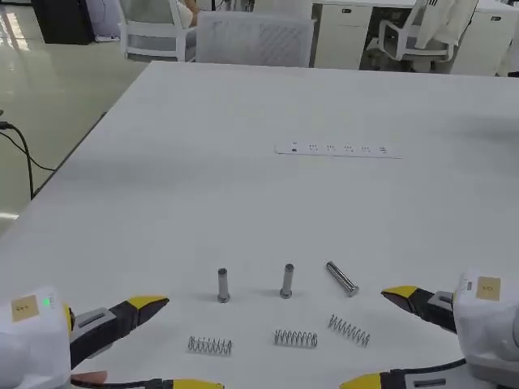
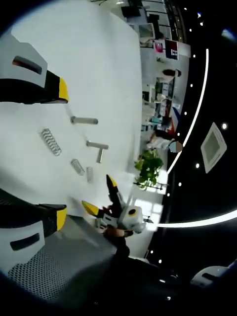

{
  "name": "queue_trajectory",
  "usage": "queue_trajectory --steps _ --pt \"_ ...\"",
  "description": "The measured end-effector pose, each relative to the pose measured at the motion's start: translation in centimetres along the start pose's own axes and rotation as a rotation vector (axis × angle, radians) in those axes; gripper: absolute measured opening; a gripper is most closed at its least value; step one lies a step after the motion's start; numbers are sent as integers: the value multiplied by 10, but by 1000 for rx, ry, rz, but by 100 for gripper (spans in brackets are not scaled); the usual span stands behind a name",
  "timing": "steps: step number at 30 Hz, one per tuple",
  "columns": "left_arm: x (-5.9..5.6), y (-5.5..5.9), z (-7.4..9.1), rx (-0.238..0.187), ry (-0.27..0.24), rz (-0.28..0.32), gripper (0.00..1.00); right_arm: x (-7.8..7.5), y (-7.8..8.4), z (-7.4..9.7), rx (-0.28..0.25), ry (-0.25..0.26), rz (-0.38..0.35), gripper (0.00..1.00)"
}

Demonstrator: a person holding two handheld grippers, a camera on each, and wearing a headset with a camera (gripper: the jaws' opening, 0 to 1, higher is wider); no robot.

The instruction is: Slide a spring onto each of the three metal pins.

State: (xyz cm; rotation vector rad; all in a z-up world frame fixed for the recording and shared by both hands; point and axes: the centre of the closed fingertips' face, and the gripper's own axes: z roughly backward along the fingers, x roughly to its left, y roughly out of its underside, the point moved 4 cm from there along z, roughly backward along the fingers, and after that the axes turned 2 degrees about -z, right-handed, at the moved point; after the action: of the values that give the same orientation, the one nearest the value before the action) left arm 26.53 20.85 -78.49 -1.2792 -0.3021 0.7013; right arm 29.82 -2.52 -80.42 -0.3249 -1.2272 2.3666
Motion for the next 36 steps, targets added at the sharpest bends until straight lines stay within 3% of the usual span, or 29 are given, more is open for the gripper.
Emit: queue_trajectory --steps 21,30,36 --pt "0 -2 0 0 -11 -5 80 -2 -2 0 -7 3 -4 83" --pt "1 -10 4 -21 -25 -11 80 -14 -13 3 -20 28 10 83" --pt "2 -18 5 -41 -28 -18 80 -29 -32 2 -25 44 42 82"
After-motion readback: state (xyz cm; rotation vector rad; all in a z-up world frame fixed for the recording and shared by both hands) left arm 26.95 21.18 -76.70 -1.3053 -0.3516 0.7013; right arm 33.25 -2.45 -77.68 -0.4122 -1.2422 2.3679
